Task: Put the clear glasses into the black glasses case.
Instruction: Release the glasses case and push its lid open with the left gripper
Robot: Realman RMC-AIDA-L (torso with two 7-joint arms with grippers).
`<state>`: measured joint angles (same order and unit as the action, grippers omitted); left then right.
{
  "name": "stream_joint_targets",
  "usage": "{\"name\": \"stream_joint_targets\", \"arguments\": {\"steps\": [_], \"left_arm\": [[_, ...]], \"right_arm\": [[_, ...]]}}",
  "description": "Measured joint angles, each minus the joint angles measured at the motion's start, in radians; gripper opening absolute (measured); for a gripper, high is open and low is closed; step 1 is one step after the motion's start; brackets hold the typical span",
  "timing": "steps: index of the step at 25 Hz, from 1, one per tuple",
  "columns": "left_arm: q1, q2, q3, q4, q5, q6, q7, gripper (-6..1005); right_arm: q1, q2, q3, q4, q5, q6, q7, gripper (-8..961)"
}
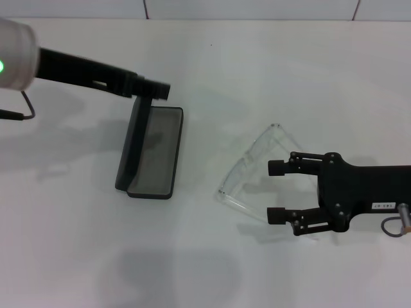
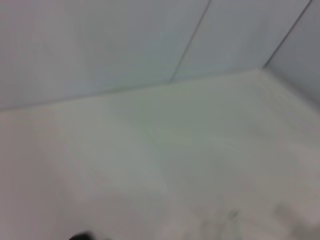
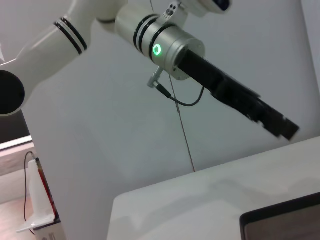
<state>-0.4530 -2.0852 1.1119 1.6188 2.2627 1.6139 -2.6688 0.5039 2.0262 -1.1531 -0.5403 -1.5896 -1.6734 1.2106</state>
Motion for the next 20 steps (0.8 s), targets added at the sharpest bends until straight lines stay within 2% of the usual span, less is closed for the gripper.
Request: {"name": "stream_joint_targets", "arguments": {"steps": [4,7,15,20], "left_arm": [[-0.063,-0.002,0.126,0.016,0.216,-0.011,-0.131,581],[-0.087,-0.003,0.189,0.016,0.3,-0.02,-0.19,581],[-0.12,-0.003,0.28,0.002,0.365,-0.019,-0.243,583],[-0.142,-0.003,0.297,-0.051,0.376,-0.025,-0.248,585]], "right_arm": [[0.007,0.0,0.0,0.009,0.001,0.0,0.0,842],[0.006,0.0,0.0,0.01,0.005,0.001,0.0,841],[0.001,0.0,0.004,0.01,0.012,0.031,0.034,841],[0.003,0.0,0.001,0.011,0.016,0.036,0.046,840]]}}
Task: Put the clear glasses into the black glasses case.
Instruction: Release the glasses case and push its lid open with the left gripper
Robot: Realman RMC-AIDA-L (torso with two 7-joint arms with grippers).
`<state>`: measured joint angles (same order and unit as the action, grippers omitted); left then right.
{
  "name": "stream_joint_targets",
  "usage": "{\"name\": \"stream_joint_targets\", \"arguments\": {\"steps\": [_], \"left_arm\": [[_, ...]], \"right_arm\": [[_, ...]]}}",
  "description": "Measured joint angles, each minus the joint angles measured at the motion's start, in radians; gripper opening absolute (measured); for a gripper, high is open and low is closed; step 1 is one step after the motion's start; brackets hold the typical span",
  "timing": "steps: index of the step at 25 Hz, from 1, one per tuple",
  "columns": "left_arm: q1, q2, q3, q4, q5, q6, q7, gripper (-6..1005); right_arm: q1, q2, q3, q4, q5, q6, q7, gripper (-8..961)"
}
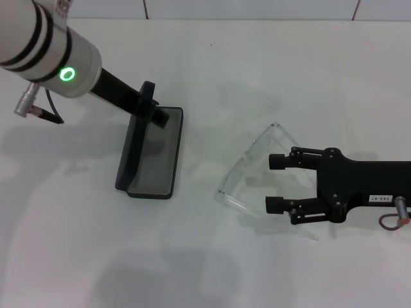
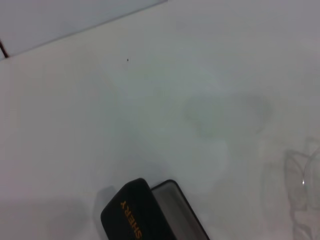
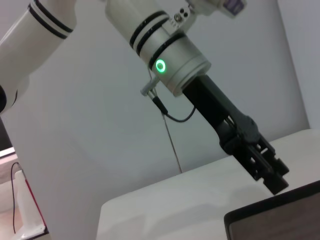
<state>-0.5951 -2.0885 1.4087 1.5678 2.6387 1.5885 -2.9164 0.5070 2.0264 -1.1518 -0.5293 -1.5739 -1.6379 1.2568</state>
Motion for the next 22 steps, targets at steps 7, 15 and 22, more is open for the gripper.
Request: {"name": "stream_joint_targets", "arguments": {"steps": [7,15,22], "left_arm": [[-0.007,0.002,-0.002,-0.07,0.012,-0.04,0.003,585],[-0.005,0.001,-0.005,-0.095,0.04,-0.058,0.005,584],[-0.007,0.0,0.0,-0.154,0.043,-0.103,0.005,583]], "right_arm": [[-0.011,0.0,-0.001,0.0,0.009,-0.005,0.003,838],[-0.02,0.0,-0.002,0.0,0.031,-0.007,0.003,833],[-0.016,0.0,-0.002,0.0,0.032,-0.008,0.003,829]]}}
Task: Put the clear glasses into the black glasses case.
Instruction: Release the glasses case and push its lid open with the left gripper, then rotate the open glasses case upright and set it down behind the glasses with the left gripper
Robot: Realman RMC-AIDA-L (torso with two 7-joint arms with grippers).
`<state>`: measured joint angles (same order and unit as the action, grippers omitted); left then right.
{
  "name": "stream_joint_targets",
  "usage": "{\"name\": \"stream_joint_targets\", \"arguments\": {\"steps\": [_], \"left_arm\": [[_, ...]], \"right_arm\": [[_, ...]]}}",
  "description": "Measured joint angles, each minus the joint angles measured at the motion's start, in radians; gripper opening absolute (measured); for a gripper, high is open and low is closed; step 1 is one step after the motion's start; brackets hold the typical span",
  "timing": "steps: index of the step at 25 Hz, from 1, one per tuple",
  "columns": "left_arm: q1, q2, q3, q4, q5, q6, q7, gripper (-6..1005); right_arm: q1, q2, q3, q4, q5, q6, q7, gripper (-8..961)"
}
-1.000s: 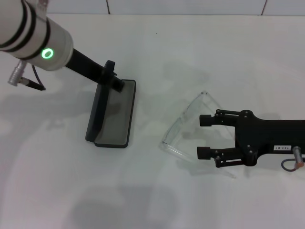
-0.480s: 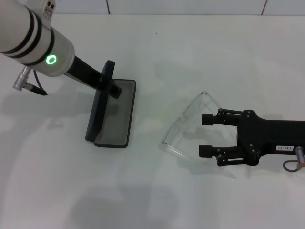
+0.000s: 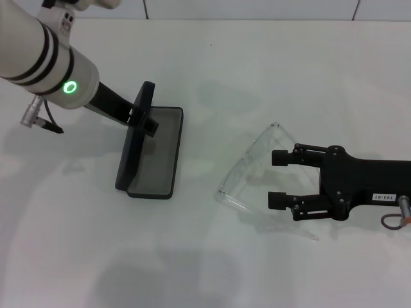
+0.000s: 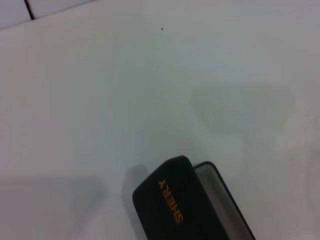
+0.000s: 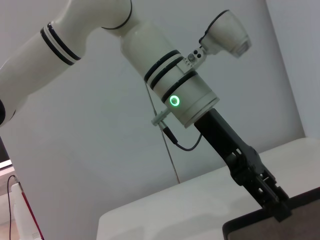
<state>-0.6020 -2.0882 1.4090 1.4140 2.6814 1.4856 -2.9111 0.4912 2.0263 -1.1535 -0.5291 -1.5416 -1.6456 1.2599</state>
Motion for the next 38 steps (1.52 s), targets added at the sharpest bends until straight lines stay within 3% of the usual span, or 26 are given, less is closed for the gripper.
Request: {"name": "stream_joint_targets", "arguments": {"steps": [15,26,34,38], "left_arm": [[-0.034,0.001,0.003,-0.105,0.003,-0.037,0.0,581],[-0.025,0.001,0.027,-0.064,0.01,-0.044,0.011,464],[-0.02,0.0,0.031,-0.035,0.019,-0.053,0.027,231],[-0.026,0.001,0.058,-0.032,0.022,-0.062,0.056,214]], "right_arm": [[0.001,0.0,0.0,0.0,0.0,0.003,0.001,821],[-0.001,0.0,0.0,-0.002,0.0,0.005,-0.005,815],[-0.003,-0.001,0.003,-0.002,0.0,0.011,-0.007,810],[-0.002,-0.002,0.007,-0.002,0.0,0.013,-0.007,808]]}}
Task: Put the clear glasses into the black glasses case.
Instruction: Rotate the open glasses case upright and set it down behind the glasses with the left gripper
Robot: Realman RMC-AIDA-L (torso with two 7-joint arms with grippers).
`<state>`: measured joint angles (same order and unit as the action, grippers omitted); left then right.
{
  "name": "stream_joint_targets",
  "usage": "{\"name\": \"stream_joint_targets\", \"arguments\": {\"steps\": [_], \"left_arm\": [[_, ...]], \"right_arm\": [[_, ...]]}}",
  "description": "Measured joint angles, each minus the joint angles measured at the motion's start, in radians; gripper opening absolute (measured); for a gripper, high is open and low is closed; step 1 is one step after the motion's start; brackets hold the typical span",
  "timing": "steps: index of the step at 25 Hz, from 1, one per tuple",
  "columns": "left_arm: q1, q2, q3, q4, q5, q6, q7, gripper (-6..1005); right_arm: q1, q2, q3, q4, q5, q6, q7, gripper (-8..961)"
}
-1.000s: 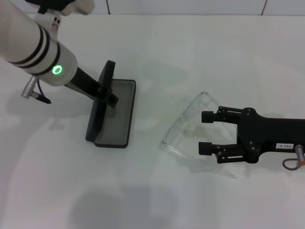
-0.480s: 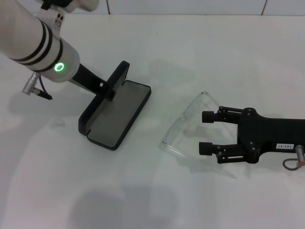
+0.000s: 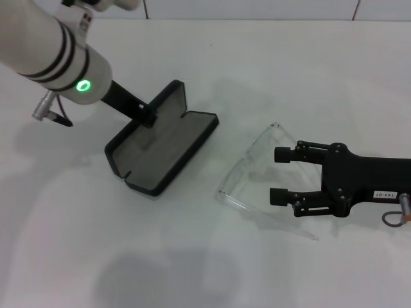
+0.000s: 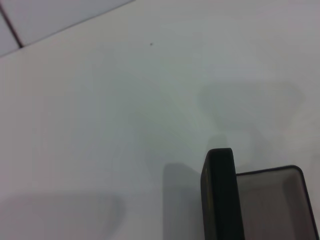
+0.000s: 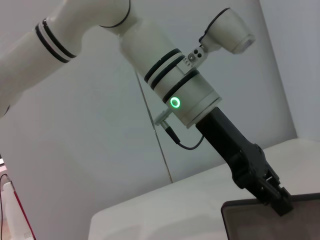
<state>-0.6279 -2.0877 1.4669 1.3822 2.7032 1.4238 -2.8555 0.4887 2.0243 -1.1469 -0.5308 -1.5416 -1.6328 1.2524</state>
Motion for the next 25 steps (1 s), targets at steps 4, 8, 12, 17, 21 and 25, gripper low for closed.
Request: {"name": "stream_joint_targets", "arguments": {"steps": [4,8,12,17,21,25], "left_arm": [[-0.006,-0.001,0.031,0.011,-0.001,-0.015,0.045,206],[-0.012,-0.001,0.034,0.037,-0.007,-0.045,0.172,210],[-0.004,-0.002,0.066,0.041,-0.014,-0.139,0.433,230],[-0.011,-0.002,0.087,-0.009,-0.081,-0.221,0.674,256],[-0.011,-0.003,0.098,-0.013,-0.124,-0.255,0.76,276],[-0.013,-0.003,0.112,-0.017,-0.124,-0.269,0.753,296]], "right_arm": [[0.0,-0.001,0.001,0.0,0.0,0.005,0.0,806],[-0.001,-0.001,0.001,0.0,0.0,0.006,-0.002,803],[-0.005,0.001,-0.001,0.002,0.004,0.007,-0.009,801],[-0.006,0.002,-0.007,0.002,0.035,0.004,-0.011,798],[-0.012,0.003,-0.011,0.009,0.052,-0.007,-0.014,796],[-0.018,0.003,-0.014,0.011,0.054,-0.016,-0.014,794]]}}
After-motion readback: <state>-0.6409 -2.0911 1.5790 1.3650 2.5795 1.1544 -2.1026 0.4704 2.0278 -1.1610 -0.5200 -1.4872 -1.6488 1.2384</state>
